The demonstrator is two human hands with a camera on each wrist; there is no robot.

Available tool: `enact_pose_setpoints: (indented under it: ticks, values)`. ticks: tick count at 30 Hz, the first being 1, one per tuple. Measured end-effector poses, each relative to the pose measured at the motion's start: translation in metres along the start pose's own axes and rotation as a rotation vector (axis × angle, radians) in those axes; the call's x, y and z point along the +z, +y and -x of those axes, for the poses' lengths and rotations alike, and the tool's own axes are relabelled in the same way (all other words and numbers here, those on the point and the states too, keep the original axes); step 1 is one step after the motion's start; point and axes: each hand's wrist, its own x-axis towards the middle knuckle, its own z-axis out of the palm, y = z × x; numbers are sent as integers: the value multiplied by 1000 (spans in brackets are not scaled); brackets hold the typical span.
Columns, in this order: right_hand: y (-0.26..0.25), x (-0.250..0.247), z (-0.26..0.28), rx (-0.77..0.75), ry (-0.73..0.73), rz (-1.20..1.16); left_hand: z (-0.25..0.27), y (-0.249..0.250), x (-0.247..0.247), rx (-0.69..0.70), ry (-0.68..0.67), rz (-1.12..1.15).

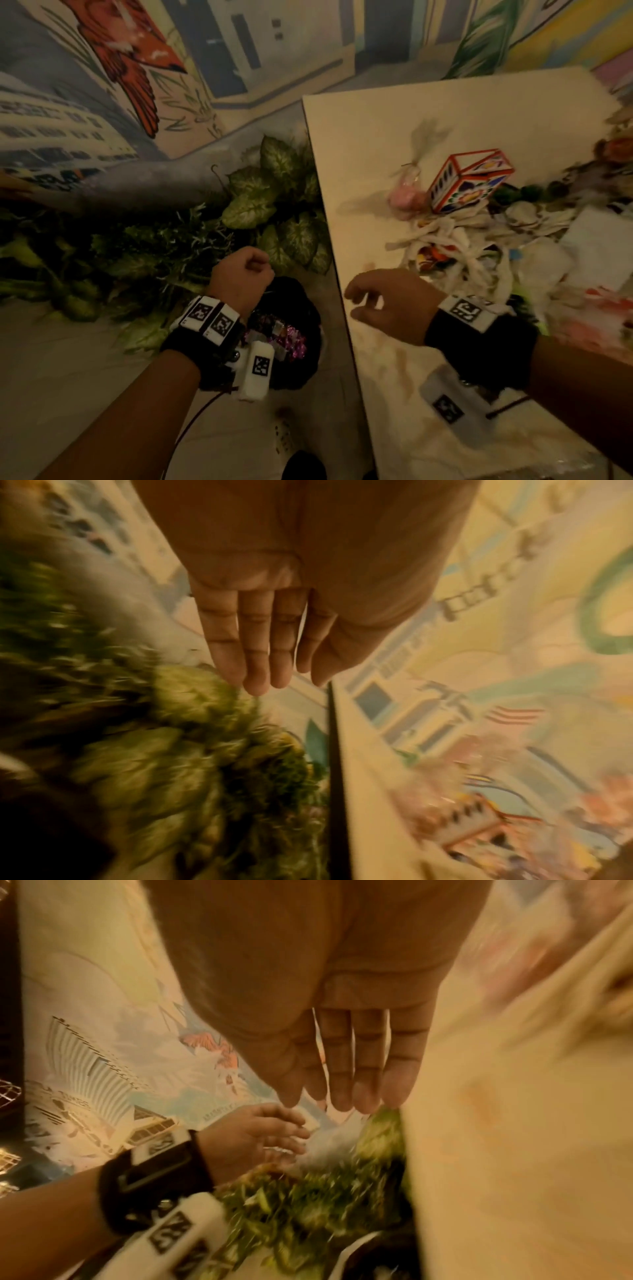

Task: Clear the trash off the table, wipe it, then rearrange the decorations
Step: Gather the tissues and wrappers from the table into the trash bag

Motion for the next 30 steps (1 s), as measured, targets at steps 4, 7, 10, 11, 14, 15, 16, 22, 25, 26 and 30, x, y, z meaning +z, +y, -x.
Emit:
enact_pose_setpoints:
  ticks: [4,7,10,11,14,15,16,22,25,26,30]
  values:
    - [59,-41,38,74,99,50,7,62,30,106,10,-31]
    - [100,-64,53,130,139,124,10,97,63,128,-48,-67]
    - [137,-77,59,196,119,228,12,128,96,172,-141,-148]
    - [146,-78,60,215,115,235,11,136,107,187,-181,-203]
    - [164,-71,67,241,125,208,4,156,140,244,-301,-383]
    - [170,-66,69,238,125,199,1,160,150,258,-326,-425]
    - [173,-61,71,240,118,191,-2,162,159,264,-339,-457]
    - [177,-48,53,314,108,144,-9,177,191,207,-326,-514]
    - [174,-48,40,366,74,163,-10,178,201,214,-336,-582]
    - [174,-48,37,371,63,181,-8,179,203,224,-345,-614]
    - [181,-50,31,373,53,212,-2,184,210,275,-307,-703]
